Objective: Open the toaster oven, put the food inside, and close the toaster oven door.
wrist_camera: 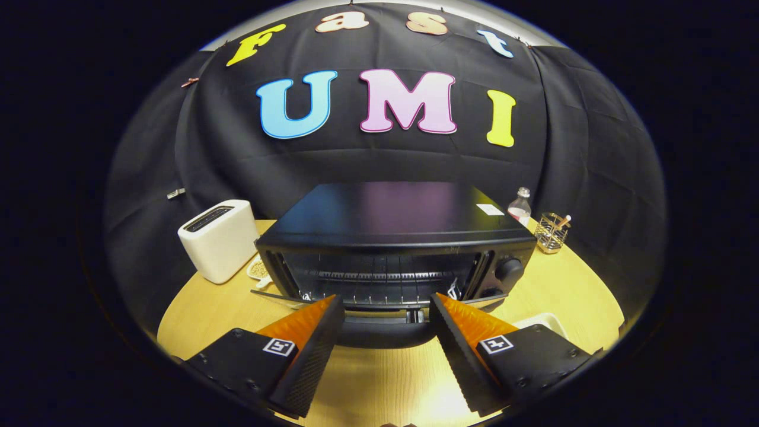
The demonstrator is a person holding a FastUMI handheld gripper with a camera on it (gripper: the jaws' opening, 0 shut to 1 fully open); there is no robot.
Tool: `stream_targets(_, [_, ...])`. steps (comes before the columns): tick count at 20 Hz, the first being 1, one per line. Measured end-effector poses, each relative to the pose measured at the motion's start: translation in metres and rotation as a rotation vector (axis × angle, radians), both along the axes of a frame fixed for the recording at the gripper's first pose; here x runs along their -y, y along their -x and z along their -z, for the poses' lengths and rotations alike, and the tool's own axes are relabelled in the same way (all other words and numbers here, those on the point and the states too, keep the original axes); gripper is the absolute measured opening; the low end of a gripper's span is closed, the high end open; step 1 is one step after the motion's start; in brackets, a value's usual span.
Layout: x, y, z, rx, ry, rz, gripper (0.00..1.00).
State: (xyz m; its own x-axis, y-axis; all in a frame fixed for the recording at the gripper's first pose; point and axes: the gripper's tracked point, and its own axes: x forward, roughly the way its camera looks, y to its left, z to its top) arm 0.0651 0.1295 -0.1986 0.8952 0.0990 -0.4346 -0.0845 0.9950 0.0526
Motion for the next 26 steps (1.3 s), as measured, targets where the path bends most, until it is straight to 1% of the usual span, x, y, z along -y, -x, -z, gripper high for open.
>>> stream_targets(6, [0.002, 0.037, 0.027, -0.048, 0.013, -0.054, 0.96])
stream_targets(8, [0.001, 0.050, 0.042, -0.073, 0.058, -0.079, 0.96])
stream_targets(10, [0.002, 0.063, 0.064, -0.112, 0.099, -0.105, 0.96])
stream_targets(12, [-0.002, 0.075, 0.089, -0.177, 0.081, -0.137, 0.97])
stream_targets(13, [0.000, 0.081, 0.097, -0.207, 0.072, -0.145, 0.98])
stream_targets(14, [0.004, 0.087, 0.098, -0.225, 0.069, -0.148, 0.97])
stream_targets(20, [0.053, 0.085, 0.057, -0.174, 0.054, -0.169, 0.98])
stream_targets(23, [0.100, 0.073, 0.026, -0.140, 0.080, -0.168, 0.98])
stream_targets(26, [0.154, 0.061, 0.014, -0.141, 0.109, -0.154, 0.98])
